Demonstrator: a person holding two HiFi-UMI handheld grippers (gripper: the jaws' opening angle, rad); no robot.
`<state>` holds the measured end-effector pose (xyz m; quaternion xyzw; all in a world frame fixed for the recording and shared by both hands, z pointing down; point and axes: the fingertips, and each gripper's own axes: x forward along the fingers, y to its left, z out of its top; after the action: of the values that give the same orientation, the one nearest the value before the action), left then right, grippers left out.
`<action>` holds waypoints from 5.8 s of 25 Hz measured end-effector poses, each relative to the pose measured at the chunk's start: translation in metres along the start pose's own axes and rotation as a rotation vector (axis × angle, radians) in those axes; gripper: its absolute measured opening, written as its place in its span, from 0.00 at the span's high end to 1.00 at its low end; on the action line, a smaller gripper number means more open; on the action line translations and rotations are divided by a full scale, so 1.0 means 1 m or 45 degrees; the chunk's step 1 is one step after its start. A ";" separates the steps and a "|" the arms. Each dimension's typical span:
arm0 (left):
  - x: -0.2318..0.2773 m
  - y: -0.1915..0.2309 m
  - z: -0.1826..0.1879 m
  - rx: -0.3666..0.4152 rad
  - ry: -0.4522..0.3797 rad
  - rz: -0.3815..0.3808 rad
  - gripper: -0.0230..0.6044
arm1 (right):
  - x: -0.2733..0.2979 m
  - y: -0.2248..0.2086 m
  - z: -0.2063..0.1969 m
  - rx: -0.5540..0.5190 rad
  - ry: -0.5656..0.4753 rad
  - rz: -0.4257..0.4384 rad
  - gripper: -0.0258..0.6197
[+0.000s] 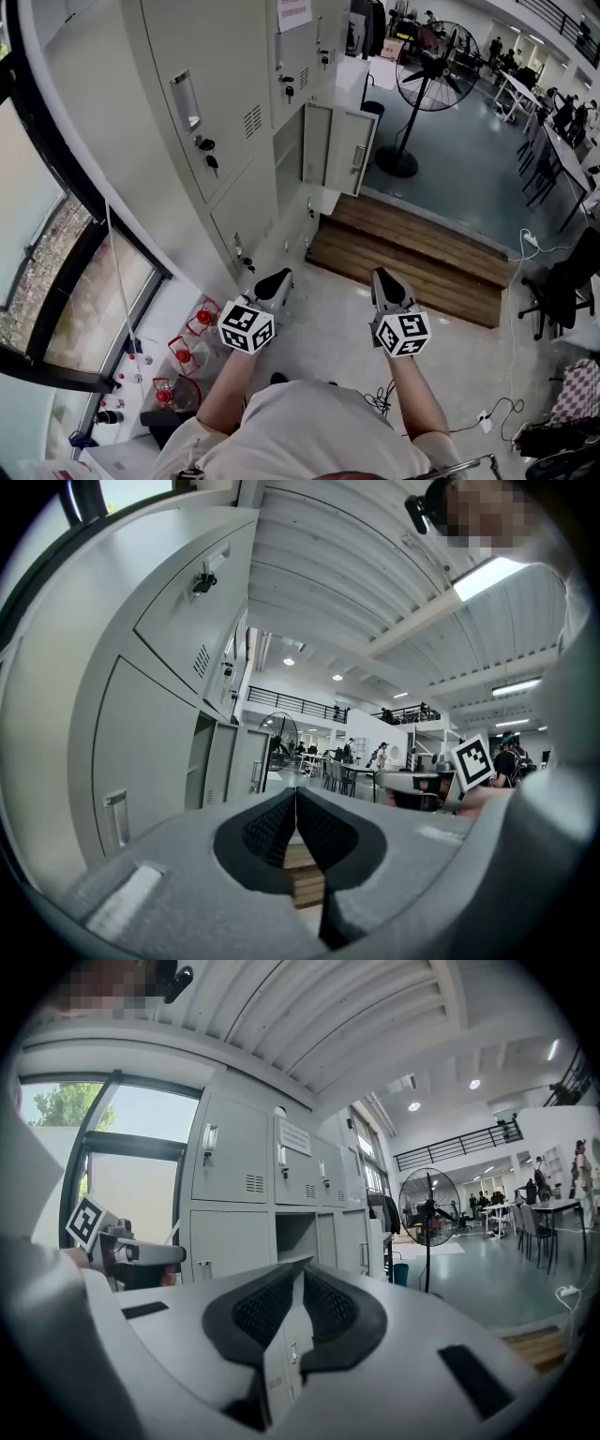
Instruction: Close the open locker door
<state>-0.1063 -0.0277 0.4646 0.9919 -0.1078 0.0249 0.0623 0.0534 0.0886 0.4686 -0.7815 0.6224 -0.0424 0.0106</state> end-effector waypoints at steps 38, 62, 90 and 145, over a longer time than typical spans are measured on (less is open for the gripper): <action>0.000 -0.055 -0.043 -0.081 0.024 0.185 0.94 | -0.041 -0.047 -0.025 0.012 0.069 0.139 0.83; 0.128 0.068 -0.024 -0.043 0.044 0.028 0.94 | 0.112 -0.092 -0.027 0.034 0.104 -0.002 0.83; 0.223 0.137 -0.032 -0.072 0.089 0.015 0.94 | 0.229 -0.138 -0.041 0.046 0.164 -0.007 0.83; 0.288 0.163 -0.044 -0.179 0.033 0.673 0.94 | 0.448 -0.280 -0.049 -0.019 0.281 0.470 0.77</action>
<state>0.1377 -0.2410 0.5458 0.9221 -0.3636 0.0456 0.1239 0.4214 -0.2829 0.5603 -0.6449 0.7527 -0.1204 -0.0556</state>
